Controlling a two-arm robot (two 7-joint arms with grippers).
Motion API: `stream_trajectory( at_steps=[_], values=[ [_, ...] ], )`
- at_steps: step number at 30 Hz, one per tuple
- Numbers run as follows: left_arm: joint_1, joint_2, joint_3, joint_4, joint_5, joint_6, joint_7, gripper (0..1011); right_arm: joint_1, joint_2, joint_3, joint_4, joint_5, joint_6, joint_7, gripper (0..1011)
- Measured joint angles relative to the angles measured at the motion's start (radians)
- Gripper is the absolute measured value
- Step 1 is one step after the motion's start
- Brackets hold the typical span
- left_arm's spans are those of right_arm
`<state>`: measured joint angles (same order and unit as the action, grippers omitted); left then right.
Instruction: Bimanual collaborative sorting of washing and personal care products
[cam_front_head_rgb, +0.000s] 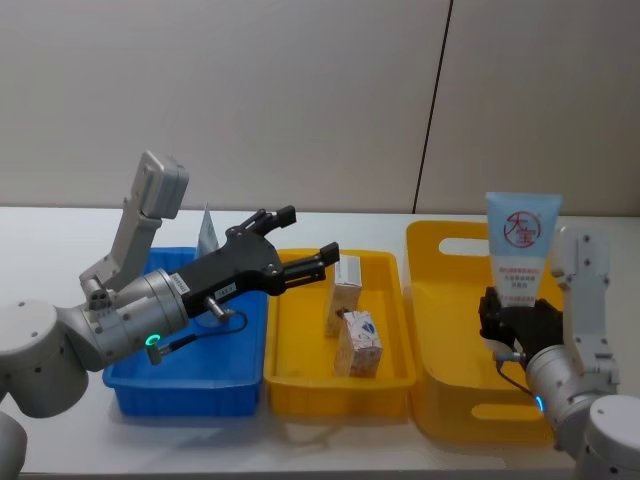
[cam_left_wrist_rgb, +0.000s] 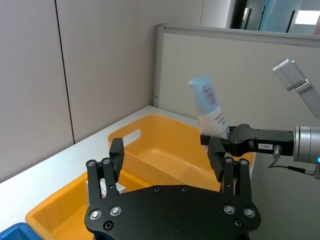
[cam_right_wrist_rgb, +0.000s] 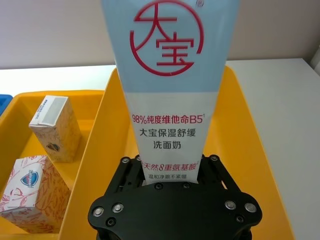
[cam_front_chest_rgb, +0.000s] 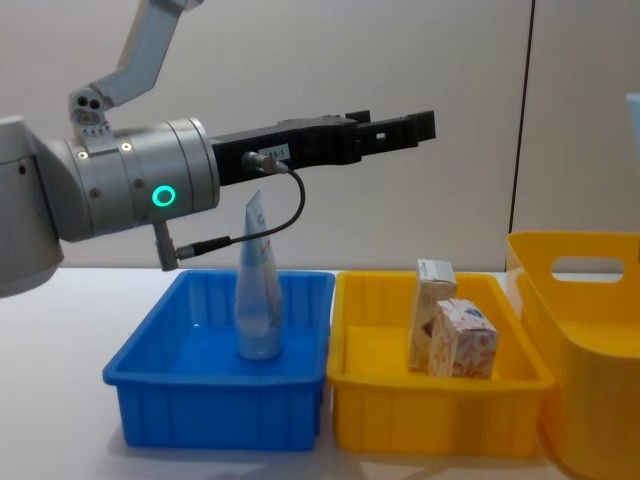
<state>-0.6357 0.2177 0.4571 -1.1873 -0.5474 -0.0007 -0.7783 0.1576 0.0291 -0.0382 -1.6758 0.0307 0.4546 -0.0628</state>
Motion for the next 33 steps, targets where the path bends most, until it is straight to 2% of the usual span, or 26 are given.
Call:
stream_trajectory(
  at_steps=[4, 5, 7, 10, 21, 33],
  values=[
    [0.000, 0.000, 0.000, 0.000, 0.000, 0.000, 0.000, 1001, -0.002, -0.002, 0.000, 0.002, -0.003, -0.001, -0.003, 484],
    [0.000, 0.000, 0.000, 0.000, 0.000, 0.000, 0.000, 1001, -0.003, -0.003, 0.000, 0.003, -0.003, -0.001, -0.004, 557],
    [0.000, 0.000, 0.000, 0.000, 0.000, 0.000, 0.000, 1001, -0.003, -0.003, 0.000, 0.003, -0.004, -0.002, -0.005, 577],
    [0.000, 0.000, 0.000, 0.000, 0.000, 0.000, 0.000, 1001, -0.004, -0.004, 0.000, 0.004, -0.006, -0.003, -0.006, 726],
    [0.000, 0.000, 0.000, 0.000, 0.000, 0.000, 0.000, 1001, -0.006, -0.006, -0.001, 0.006, -0.009, -0.005, -0.010, 1003],
    [0.000, 0.000, 0.000, 0.000, 0.000, 0.000, 0.000, 1001, -0.007, -0.007, -0.001, 0.007, -0.010, -0.005, -0.011, 1003]
  ],
)
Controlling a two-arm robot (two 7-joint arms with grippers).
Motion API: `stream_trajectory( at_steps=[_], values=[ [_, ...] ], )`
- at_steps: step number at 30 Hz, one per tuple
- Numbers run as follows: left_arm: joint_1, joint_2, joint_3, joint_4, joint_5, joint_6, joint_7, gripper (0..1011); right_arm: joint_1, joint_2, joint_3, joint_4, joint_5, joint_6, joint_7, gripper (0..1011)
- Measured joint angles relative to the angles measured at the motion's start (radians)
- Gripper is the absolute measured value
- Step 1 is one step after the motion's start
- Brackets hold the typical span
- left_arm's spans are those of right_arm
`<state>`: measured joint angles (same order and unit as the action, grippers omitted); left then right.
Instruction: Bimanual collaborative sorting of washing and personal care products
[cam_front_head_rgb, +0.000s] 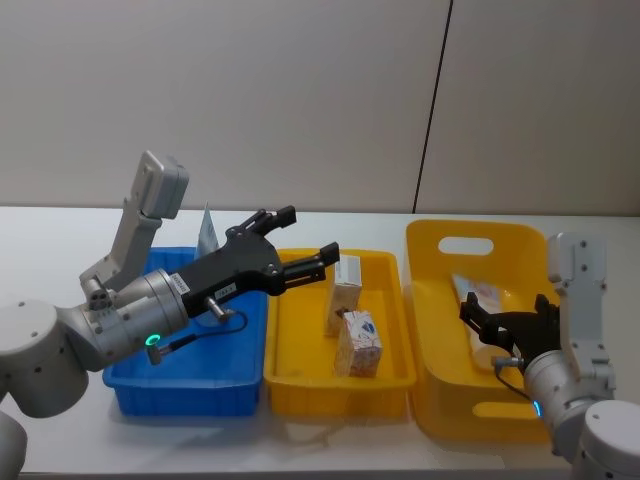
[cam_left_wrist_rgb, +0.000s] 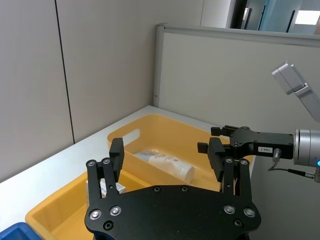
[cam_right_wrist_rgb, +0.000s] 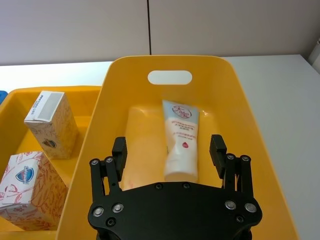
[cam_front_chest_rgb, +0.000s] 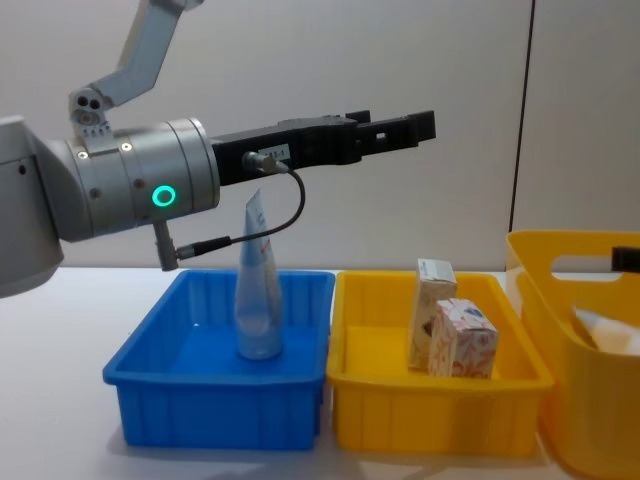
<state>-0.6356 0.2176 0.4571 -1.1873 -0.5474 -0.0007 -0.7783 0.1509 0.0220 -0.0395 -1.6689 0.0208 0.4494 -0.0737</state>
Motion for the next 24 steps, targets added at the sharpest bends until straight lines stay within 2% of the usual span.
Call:
stream_trajectory(
  at_steps=[10, 19, 24],
  values=[
    [0.000, 0.000, 0.000, 0.000, 0.000, 0.000, 0.000, 1001, -0.006, 0.000, 0.005, -0.019, 0.018, -0.036, 0.033, 1003],
    [0.001, 0.000, 0.000, -0.001, 0.000, 0.000, 0.002, 1001, -0.015, 0.002, 0.016, -0.063, 0.066, -0.104, 0.101, 1003],
    [0.012, 0.004, 0.000, -0.012, 0.008, 0.000, 0.022, 1001, -0.019, 0.006, 0.021, -0.086, 0.100, -0.143, 0.142, 1003]
  ],
)
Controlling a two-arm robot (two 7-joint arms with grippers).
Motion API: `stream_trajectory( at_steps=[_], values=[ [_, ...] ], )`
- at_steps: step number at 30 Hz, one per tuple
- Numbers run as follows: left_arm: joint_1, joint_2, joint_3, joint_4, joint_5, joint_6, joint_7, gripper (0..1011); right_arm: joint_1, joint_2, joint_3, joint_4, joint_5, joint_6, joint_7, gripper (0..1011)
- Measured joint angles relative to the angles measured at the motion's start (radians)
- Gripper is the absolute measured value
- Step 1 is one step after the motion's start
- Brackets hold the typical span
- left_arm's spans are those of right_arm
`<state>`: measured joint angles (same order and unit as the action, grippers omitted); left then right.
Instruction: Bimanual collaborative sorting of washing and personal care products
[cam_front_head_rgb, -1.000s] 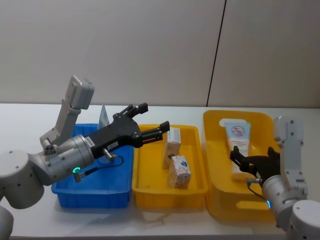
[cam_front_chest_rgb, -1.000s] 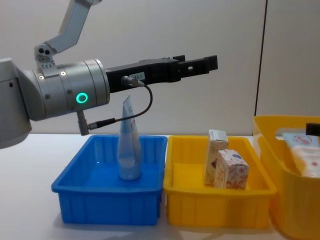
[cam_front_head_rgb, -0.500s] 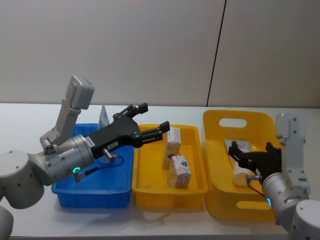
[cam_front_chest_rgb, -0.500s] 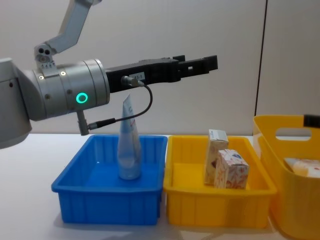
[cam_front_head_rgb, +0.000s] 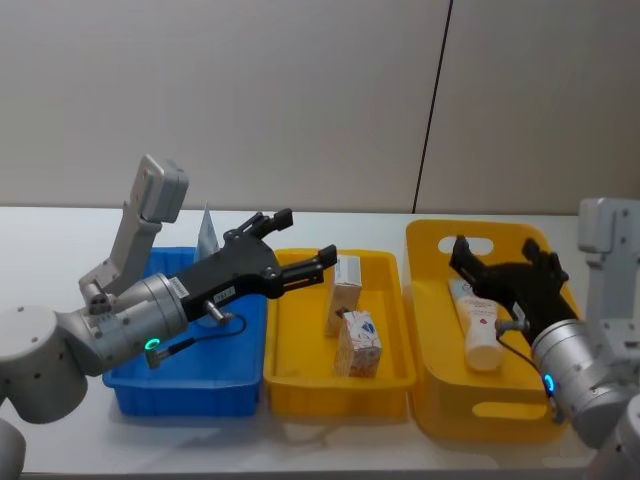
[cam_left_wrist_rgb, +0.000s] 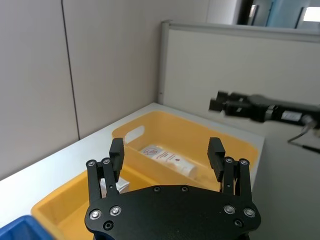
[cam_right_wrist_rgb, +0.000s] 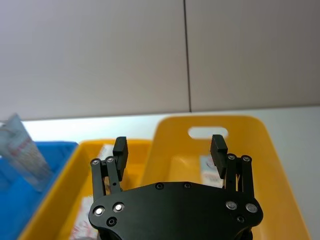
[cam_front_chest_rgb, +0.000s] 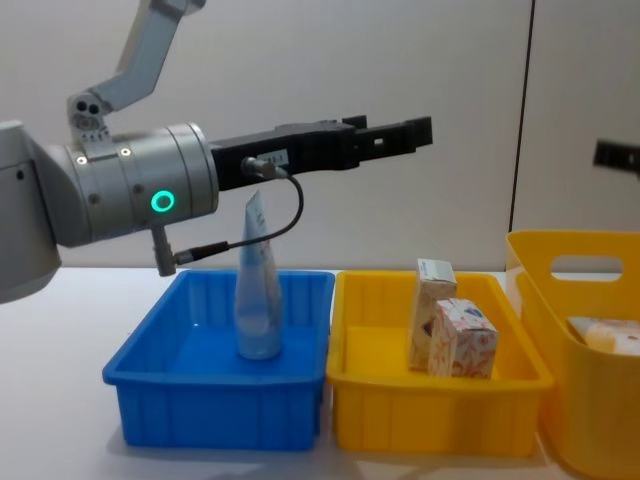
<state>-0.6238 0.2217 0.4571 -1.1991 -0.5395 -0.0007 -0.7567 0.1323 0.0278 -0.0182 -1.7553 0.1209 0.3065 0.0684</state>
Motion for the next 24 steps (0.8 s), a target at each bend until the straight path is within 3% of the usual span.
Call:
stream_trajectory(
  at_steps=[5, 11, 24],
  values=[
    [0.028, 0.012, 0.000, -0.031, 0.024, 0.001, 0.053, 1002, -0.002, 0.004, 0.005, -0.030, 0.044, -0.041, 0.049, 1003],
    [0.069, 0.029, 0.000, -0.077, 0.061, 0.002, 0.133, 1001, -0.003, 0.008, 0.004, -0.030, 0.044, -0.043, 0.049, 1003],
    [0.153, 0.064, -0.001, -0.170, 0.135, 0.005, 0.295, 1001, -0.045, 0.094, -0.058, -0.024, 0.080, -0.109, 0.034, 1003]
  ],
)
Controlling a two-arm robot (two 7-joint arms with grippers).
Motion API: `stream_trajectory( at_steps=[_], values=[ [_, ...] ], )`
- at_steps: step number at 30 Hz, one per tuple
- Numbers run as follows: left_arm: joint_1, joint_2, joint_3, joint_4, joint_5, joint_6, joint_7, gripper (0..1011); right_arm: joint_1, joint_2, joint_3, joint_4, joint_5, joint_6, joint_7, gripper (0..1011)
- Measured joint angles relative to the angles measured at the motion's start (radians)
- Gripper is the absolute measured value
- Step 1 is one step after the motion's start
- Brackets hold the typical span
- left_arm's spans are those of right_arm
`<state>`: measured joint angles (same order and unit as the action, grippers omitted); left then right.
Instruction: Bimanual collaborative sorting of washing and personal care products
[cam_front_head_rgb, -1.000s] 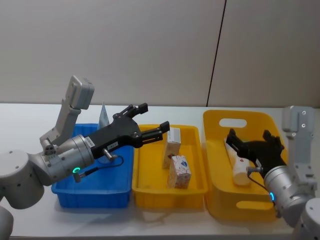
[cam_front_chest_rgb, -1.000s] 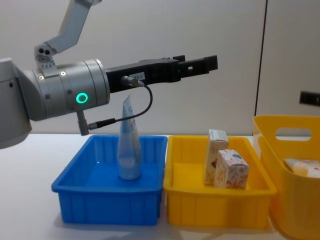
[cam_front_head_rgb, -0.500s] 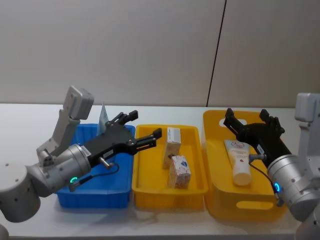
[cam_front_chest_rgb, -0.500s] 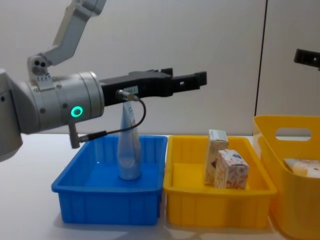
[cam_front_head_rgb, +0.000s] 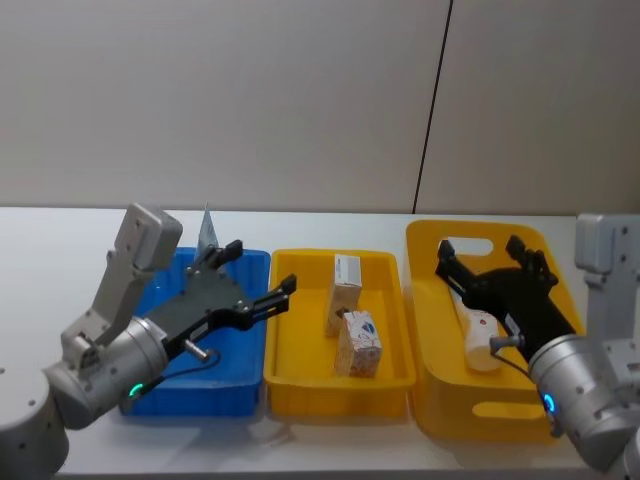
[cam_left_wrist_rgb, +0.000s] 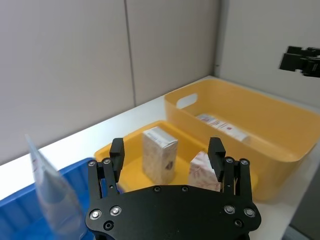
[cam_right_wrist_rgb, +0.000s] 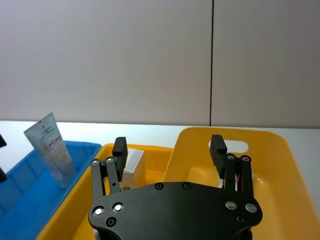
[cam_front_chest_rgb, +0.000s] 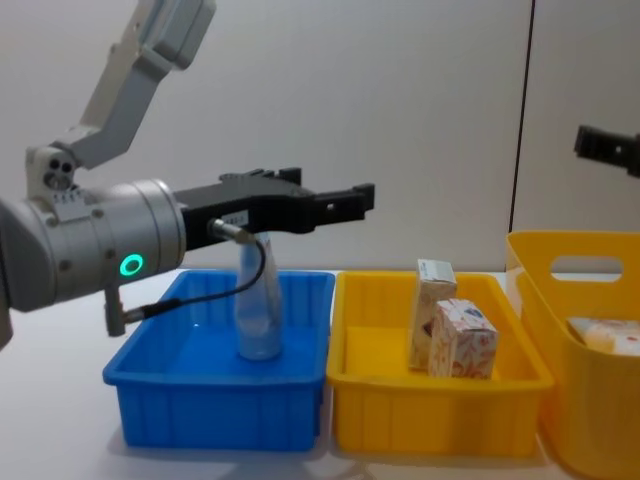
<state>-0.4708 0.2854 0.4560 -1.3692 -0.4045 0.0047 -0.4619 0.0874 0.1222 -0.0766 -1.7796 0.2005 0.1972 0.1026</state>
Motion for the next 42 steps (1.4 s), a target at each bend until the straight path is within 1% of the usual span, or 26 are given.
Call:
stream_trajectory(
  at_steps=[2, 3, 4, 9, 10, 13, 16, 18, 19, 20, 23, 25, 26, 31, 32, 35, 42],
  values=[
    [0.020, 0.008, 0.000, -0.022, 0.018, 0.001, 0.039, 1001, -0.010, 0.022, -0.015, 0.001, 0.009, -0.016, -0.004, 1003],
    [0.020, 0.008, 0.000, -0.022, 0.018, 0.001, 0.039, 1001, -0.014, 0.030, -0.020, 0.002, 0.012, -0.021, -0.005, 1003],
    [0.030, 0.013, 0.000, -0.033, 0.027, 0.001, 0.059, 1001, -0.021, 0.044, -0.031, 0.002, 0.018, -0.032, -0.008, 1003],
    [0.062, 0.026, 0.000, -0.068, 0.054, 0.003, 0.120, 1001, -0.041, 0.086, -0.060, 0.005, 0.035, -0.064, -0.015, 1003],
    [0.072, 0.030, 0.000, -0.080, 0.063, 0.003, 0.140, 1001, -0.048, 0.100, -0.070, 0.006, 0.041, -0.076, -0.017, 1004],
    [0.088, 0.036, -0.001, -0.097, 0.077, 0.003, 0.171, 1001, -0.058, 0.123, -0.085, 0.007, 0.049, -0.092, -0.021, 1003],
    [0.114, 0.047, -0.001, -0.126, 0.100, 0.005, 0.221, 1001, -0.075, 0.158, -0.110, 0.009, 0.064, -0.120, -0.027, 1003],
    [0.124, 0.051, -0.001, -0.136, 0.108, 0.005, 0.239, 1001, -0.084, 0.176, -0.123, 0.010, 0.071, -0.133, -0.029, 1003],
    [0.129, 0.054, -0.001, -0.142, 0.112, 0.005, 0.249, 1001, -0.084, 0.176, -0.123, 0.010, 0.071, -0.133, -0.029, 1003],
    [0.139, 0.058, -0.001, -0.153, 0.121, 0.006, 0.269, 1001, -0.089, 0.187, -0.130, 0.011, 0.076, -0.142, -0.031, 1003],
    [0.159, 0.066, -0.001, -0.175, 0.139, 0.007, 0.308, 1001, -0.097, 0.203, -0.142, 0.012, 0.083, -0.154, -0.034, 1003],
    [0.170, 0.070, -0.001, -0.187, 0.148, 0.007, 0.328, 1001, -0.099, 0.208, -0.145, 0.012, 0.085, -0.158, -0.035, 1003],
    [0.180, 0.075, -0.001, -0.199, 0.158, 0.007, 0.348, 1001, -0.101, 0.212, -0.148, 0.013, 0.086, -0.160, -0.035, 1003],
    [0.213, 0.088, -0.002, -0.234, 0.186, 0.009, 0.410, 1001, -0.102, 0.215, -0.150, 0.013, 0.087, -0.163, -0.036, 1003],
    [0.213, 0.088, -0.002, -0.234, 0.186, 0.009, 0.410, 1001, -0.102, 0.215, -0.150, 0.013, 0.087, -0.163, -0.036, 1003],
    [0.227, 0.094, -0.002, -0.250, 0.198, 0.009, 0.438, 1001, -0.102, 0.215, -0.150, 0.013, 0.088, -0.163, -0.036, 1003],
    [0.233, 0.096, -0.002, -0.257, 0.204, 0.010, 0.450, 1001, -0.102, 0.215, -0.150, 0.013, 0.087, -0.163, -0.036, 1004]
  ],
)
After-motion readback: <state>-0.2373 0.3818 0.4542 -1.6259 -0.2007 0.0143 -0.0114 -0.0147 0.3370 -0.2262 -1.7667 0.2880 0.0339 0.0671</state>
